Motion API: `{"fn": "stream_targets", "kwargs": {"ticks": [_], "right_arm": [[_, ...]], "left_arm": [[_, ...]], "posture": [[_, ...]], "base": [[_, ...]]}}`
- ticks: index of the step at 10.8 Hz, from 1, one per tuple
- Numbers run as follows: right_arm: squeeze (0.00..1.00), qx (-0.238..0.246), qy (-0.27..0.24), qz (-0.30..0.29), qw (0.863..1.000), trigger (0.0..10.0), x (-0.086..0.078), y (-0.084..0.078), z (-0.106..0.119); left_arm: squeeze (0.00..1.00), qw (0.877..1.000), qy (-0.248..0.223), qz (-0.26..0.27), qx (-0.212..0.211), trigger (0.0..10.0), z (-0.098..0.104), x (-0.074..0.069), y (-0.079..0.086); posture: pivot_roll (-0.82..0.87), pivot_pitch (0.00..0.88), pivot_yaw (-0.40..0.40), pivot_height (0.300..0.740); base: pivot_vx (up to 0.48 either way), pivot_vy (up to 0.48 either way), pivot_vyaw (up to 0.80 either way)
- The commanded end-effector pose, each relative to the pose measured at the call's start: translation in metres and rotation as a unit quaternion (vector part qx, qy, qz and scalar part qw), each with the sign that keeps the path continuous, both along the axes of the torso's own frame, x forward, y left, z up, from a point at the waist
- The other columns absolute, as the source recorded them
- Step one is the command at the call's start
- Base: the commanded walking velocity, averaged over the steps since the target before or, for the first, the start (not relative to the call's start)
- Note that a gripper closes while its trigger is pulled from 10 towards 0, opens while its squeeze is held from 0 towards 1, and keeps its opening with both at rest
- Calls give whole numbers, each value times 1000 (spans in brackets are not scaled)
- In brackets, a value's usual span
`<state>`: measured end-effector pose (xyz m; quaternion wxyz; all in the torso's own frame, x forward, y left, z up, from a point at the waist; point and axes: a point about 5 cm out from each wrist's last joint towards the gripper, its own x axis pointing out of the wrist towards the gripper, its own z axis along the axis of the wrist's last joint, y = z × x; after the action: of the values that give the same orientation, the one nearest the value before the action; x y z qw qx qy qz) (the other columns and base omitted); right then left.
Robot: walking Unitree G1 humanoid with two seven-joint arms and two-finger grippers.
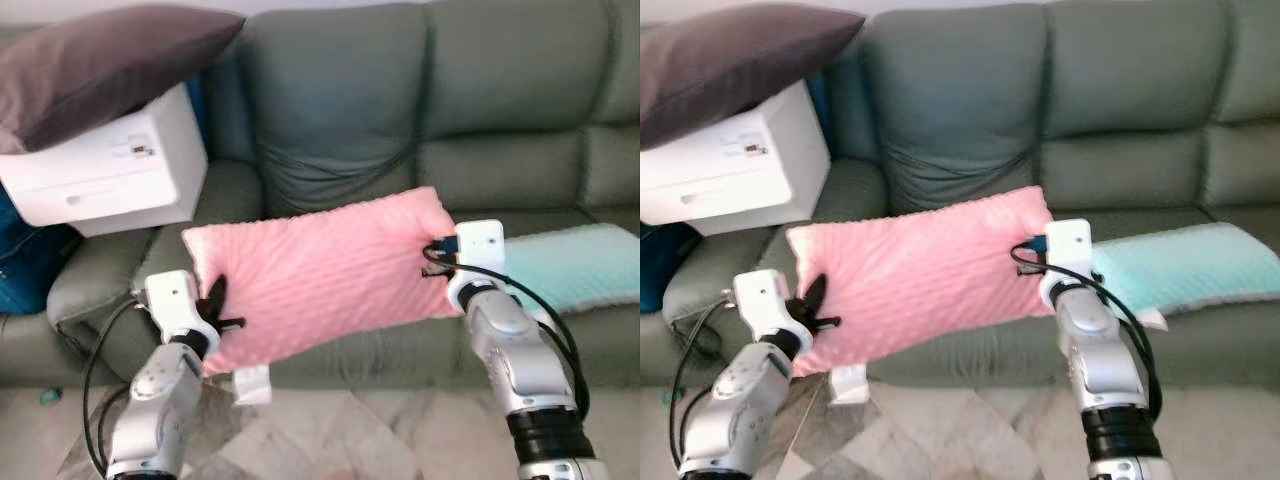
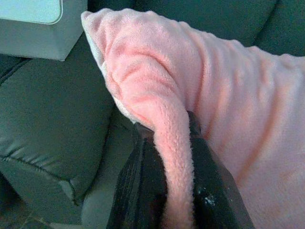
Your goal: Move the pillow to the sofa
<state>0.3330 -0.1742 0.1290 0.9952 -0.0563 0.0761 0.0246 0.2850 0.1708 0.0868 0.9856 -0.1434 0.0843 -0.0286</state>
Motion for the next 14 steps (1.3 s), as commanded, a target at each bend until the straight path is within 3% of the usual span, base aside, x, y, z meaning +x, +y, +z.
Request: {"fn": "stream_targets", "kwargs": {"ticks": [1, 8, 12, 14], "right_arm": [[0, 2, -13, 4, 1000, 10000, 1, 5, 7], [0, 3, -9, 5, 1000, 10000, 1, 7, 6], [0, -4, 0, 2, 1000, 10000, 2, 9, 3], [0, -4, 19, 7, 1000, 10000, 0, 11, -7]], "left_arm": [[0, 1000, -7, 11, 10, 10000, 4, -1, 9], [0, 1000, 4, 10, 14, 10000, 2, -2, 7], [0, 1000, 20, -1, 16, 10000, -4, -4, 3], [0, 999, 42, -4, 31, 10000, -16, -1, 4]], "posture": [[-288, 48, 86, 740], [-284, 51, 87, 740], [-277, 54, 87, 740], [-272, 63, 87, 740]], "base": [[480, 0, 0], [455, 0, 0], [0, 0, 0], [0, 0, 0]]}}
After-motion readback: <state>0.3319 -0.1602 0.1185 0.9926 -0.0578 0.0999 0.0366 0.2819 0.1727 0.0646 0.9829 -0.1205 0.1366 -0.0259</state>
